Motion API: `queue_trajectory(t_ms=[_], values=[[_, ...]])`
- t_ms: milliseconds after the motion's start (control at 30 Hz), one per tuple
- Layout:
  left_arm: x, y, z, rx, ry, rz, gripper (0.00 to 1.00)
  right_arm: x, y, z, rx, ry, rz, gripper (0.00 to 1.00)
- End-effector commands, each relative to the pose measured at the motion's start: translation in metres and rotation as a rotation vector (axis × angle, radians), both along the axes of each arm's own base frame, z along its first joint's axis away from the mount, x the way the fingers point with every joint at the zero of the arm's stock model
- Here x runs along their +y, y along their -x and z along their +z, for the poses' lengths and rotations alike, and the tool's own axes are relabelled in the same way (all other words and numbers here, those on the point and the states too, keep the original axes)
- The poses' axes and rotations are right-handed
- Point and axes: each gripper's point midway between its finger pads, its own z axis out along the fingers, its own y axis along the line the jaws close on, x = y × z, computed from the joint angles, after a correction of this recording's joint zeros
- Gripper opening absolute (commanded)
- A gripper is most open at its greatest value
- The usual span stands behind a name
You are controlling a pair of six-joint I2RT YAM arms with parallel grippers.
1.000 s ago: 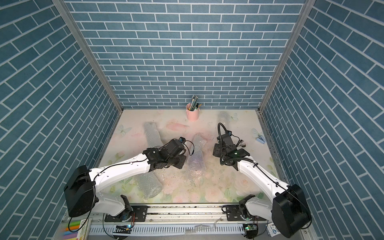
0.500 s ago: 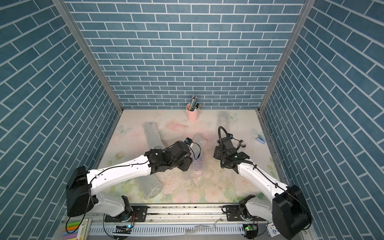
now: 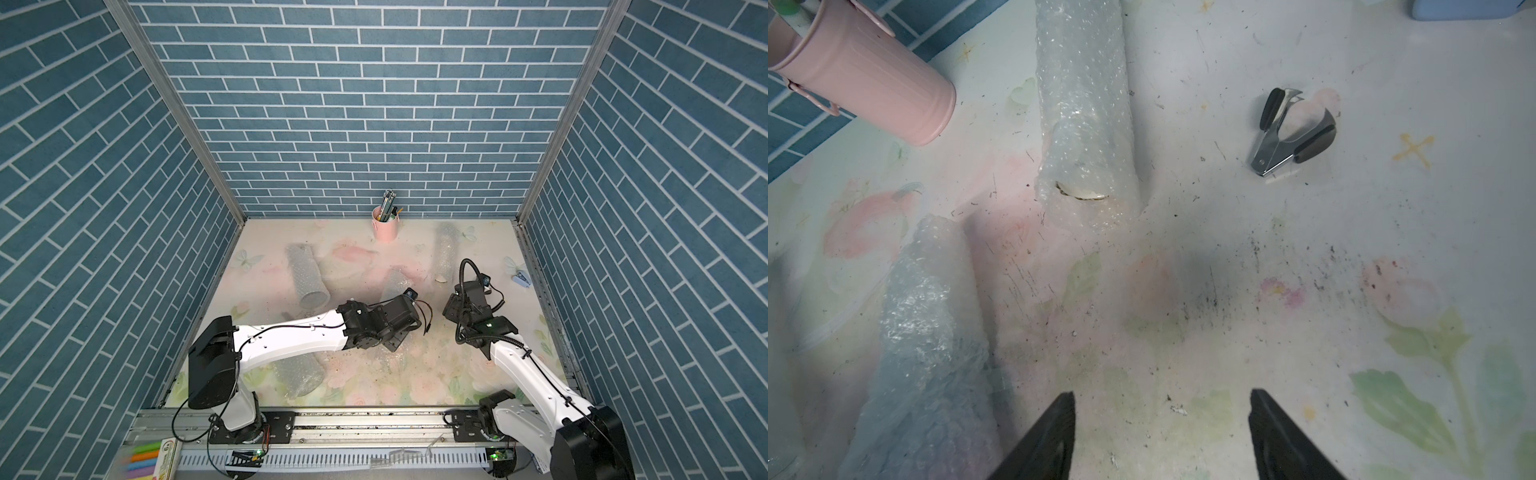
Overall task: Unwrap the vase from the bubble wrap
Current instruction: Unwrap the bubble wrap at the center of the board.
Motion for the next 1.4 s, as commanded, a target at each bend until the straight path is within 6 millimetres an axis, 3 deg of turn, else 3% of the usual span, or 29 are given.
queue_trajectory(t_ms=[0,67,300,500,667,867,1133,1367], values=[[0.015,-0.006,0.006,-0.030,-0.034,0.041,0.09,-0.002,0.004,-0.003,0.020,-0.006,-0.014,0.67],[0.018,-0.008,0.010,-0.030,0.000,0.055,0.00,-0.001,0.003,-0.001,0.015,0.003,-0.002,0.67],[0.032,-0.017,0.021,0.020,0.224,0.118,0.00,0.011,-0.002,0.001,0.026,0.025,0.069,0.67],[0.059,-0.028,0.010,0.065,0.327,0.207,0.00,0.040,-0.009,0.006,0.031,0.068,0.161,0.67],[0.089,-0.033,-0.011,0.102,0.359,0.300,0.00,0.060,-0.016,0.005,0.042,0.060,0.207,0.67],[0.120,-0.036,-0.045,0.153,0.337,0.406,0.00,0.070,-0.021,0.001,0.053,0.045,0.218,0.66],[0.145,-0.041,-0.086,0.229,0.339,0.529,0.00,0.064,-0.019,-0.002,0.054,0.055,0.190,0.66],[0.152,-0.037,-0.101,0.257,0.326,0.547,0.00,0.055,-0.015,-0.005,0.044,0.076,0.163,0.66]])
